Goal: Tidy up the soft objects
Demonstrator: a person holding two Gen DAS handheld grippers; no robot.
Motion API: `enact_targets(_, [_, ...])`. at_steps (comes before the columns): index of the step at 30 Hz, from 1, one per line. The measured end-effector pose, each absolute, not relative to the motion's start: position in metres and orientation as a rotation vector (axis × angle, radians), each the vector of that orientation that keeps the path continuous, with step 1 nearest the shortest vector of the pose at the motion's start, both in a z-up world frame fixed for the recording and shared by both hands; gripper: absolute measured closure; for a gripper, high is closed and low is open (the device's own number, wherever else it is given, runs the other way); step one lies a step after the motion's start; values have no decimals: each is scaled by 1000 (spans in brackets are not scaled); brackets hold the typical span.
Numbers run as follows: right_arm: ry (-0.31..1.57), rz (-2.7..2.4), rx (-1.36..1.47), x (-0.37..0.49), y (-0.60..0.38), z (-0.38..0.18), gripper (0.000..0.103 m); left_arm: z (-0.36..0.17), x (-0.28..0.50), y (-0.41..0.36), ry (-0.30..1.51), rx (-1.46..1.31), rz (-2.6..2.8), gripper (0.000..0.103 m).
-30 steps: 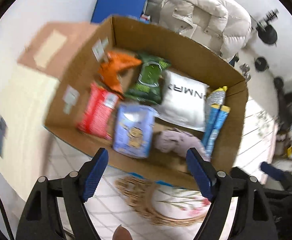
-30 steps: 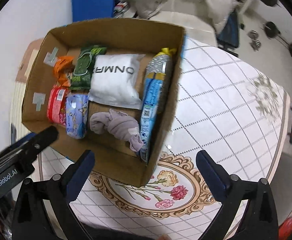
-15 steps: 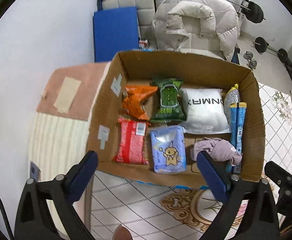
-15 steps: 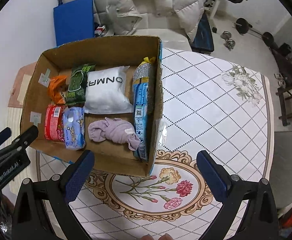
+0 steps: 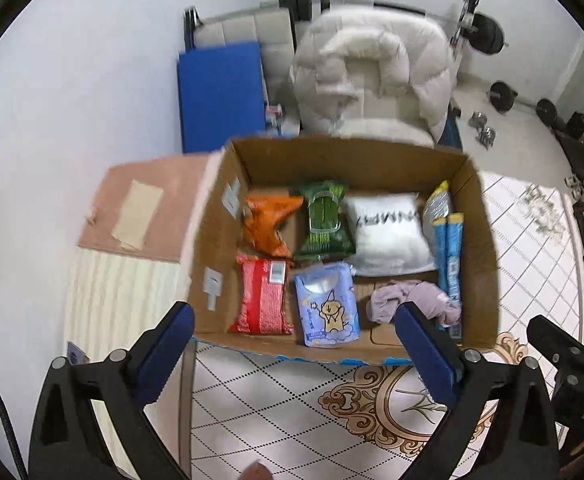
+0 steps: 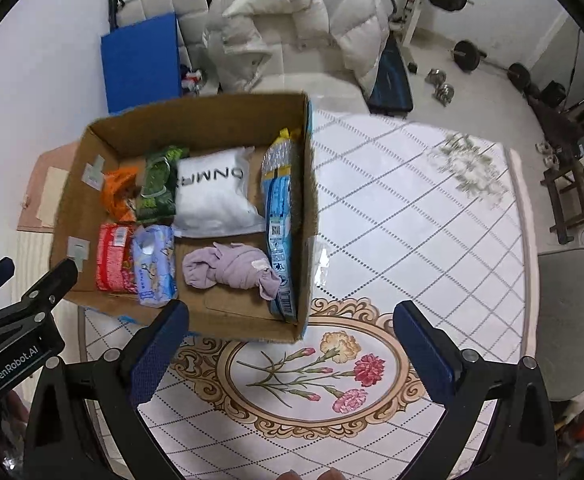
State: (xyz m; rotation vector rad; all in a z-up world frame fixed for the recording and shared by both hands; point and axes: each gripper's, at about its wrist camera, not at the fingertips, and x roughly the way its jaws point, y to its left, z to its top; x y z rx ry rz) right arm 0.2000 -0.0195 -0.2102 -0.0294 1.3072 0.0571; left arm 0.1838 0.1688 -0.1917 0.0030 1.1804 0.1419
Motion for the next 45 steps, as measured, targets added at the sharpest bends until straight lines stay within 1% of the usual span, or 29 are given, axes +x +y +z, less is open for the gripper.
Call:
enact_targets(8, [1172, 83, 16, 138, -32, -123, 0, -111, 130, 157, 1078, -42, 91, 1])
enact_targets(12, [1107, 74, -6, 107, -38, -83, 0, -79, 107, 156, 1042, -61, 89, 1])
enact_targets(21, [1018, 64, -6, 59, -51, -18, 0, -36, 65, 155, 1018, -55, 66, 1])
enact_targets(30, [991, 70, -31, 31, -51, 13, 0, -8, 40, 149, 999, -77, 31, 1])
enact_targets(45, [946, 3, -74, 34, -45, 17, 0, -8, 41, 155, 945, -63, 78, 0])
